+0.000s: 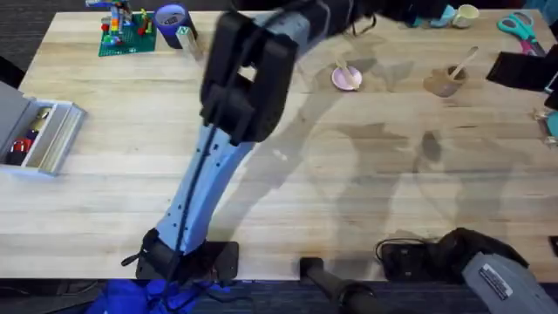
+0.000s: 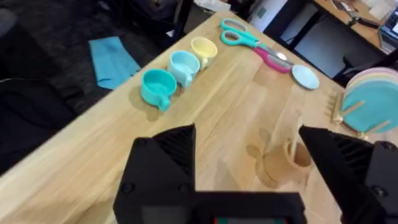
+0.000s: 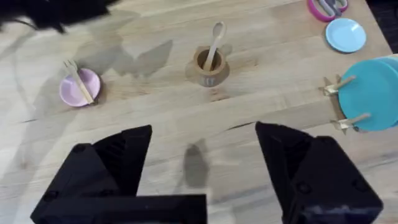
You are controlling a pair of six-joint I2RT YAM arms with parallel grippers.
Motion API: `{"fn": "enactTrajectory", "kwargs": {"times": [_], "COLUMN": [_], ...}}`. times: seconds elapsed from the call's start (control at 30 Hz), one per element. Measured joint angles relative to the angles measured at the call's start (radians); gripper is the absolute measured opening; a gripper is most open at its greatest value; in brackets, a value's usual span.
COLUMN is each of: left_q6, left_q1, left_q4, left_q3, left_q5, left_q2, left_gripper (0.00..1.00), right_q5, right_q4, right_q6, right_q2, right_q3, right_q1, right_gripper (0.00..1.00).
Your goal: Pick up a utensil and set it on the pink plate, then put the other utensil in the container.
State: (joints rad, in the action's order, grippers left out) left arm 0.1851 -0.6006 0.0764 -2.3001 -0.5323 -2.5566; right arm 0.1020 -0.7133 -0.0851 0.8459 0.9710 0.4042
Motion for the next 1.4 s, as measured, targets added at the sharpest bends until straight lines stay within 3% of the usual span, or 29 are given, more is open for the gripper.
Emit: {"fn": "enactTrajectory", "kwargs": {"times": [0.33, 0.6, 0.73, 0.87, 0.93, 1.17, 1.3, 1.4], "left_q6": [-0.065, -0.128, -0.175, -0.212, -0.228, -0.242, -0.242, -0.242], "left_q1": [0.065, 0.105, 0.128, 0.145, 0.147, 0.154, 0.195, 0.248], "left_q4": [0.385, 0.678, 0.821, 0.944, 0.986, 1.071, 1.083, 1.055], "left_q3": [-0.007, -0.006, -0.006, -0.006, -0.006, -0.006, 0.009, 0.083], "left_q5": [0.108, 0.144, 0.175, 0.226, 0.245, 0.261, 0.26, 0.262], "left_q2": [0.145, 0.226, 0.3, 0.376, 0.404, 0.438, 0.469, 0.548], "left_gripper": [0.996, 0.996, 0.871, 0.904, 0.986, 0.995, 0.995, 0.995], "right_q5": [0.0, 0.0, 0.0, 0.0, 0.0, 0.0, 0.0, 0.002], "right_q4": [0.009, 0.01, 0.011, 0.011, 0.011, 0.008, 0.007, 0.01], "right_q6": [0.0, 0.0, 0.0, 0.0, 0.0, 0.0, 0.0, -0.006], "right_q2": [0.034, 0.036, 0.036, 0.036, 0.036, 0.083, 0.108, 0.11], "right_q3": [0.0, 0.0, 0.0, 0.0, 0.0, 0.0, 0.0, 0.0], "right_q1": [0.0, 0.0, 0.0, -0.005, -0.016, -0.054, -0.078, -0.116], "right_gripper": [0.997, 0.997, 0.997, 0.997, 0.997, 0.997, 0.998, 0.998]}}
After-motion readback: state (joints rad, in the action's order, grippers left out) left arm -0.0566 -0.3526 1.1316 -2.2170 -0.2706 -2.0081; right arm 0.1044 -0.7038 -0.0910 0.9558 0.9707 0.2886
